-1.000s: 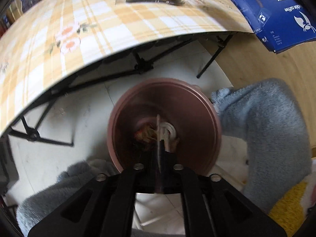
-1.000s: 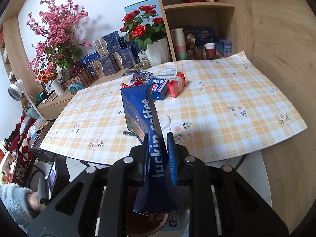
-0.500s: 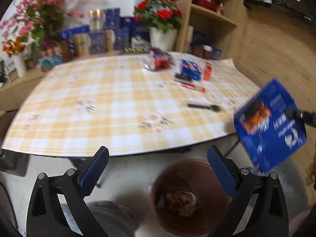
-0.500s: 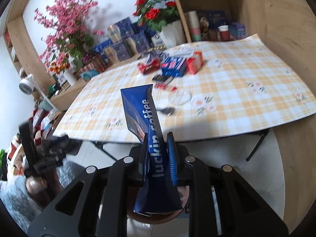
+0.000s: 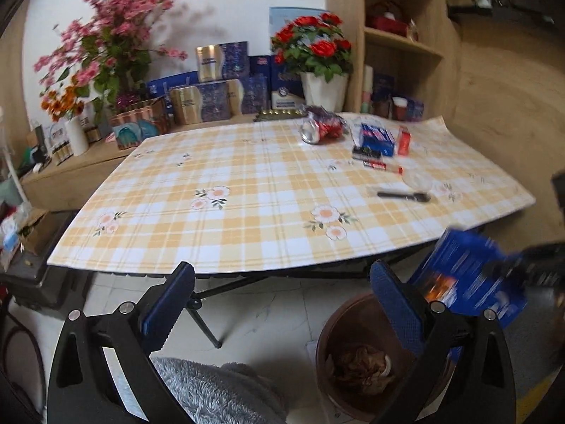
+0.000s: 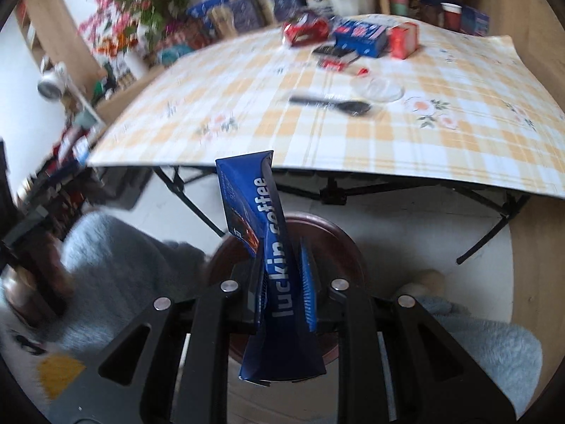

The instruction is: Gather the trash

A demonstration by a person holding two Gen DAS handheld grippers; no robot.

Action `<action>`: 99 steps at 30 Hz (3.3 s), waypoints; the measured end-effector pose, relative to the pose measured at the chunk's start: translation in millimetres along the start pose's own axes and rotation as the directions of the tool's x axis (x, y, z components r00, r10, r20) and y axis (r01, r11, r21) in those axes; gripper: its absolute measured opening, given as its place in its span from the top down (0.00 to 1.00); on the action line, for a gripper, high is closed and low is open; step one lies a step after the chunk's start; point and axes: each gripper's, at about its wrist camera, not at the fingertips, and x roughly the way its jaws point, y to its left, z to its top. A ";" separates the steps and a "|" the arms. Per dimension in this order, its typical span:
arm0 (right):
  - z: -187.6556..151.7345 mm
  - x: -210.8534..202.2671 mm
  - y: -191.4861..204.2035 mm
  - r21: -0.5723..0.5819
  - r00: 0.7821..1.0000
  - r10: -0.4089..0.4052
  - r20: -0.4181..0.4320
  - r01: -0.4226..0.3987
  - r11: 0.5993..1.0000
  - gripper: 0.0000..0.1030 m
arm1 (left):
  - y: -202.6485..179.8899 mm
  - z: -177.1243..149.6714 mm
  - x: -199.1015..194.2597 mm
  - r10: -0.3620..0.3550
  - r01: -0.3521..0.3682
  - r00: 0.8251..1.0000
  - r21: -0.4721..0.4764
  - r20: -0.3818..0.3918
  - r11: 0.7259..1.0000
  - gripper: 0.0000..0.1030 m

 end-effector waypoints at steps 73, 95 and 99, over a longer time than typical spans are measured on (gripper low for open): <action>58.9 -13.7 -74.5 0.076 0.969 -0.194 0.151 0.184 0.980 0.06 | -34.6 64.1 77.6 -0.237 0.238 0.964 -0.005 -0.121 0.971 0.06; 94.9 4.5 -135.2 0.064 0.971 -0.210 0.112 0.204 0.977 0.06 | -182.3 90.4 228.6 -0.320 0.541 0.834 0.553 -0.450 0.634 0.37; 97.4 9.7 -138.4 0.066 0.974 -0.202 0.105 0.195 0.979 0.06 | -182.2 93.5 236.5 -0.364 0.600 0.792 0.516 -0.489 0.611 0.36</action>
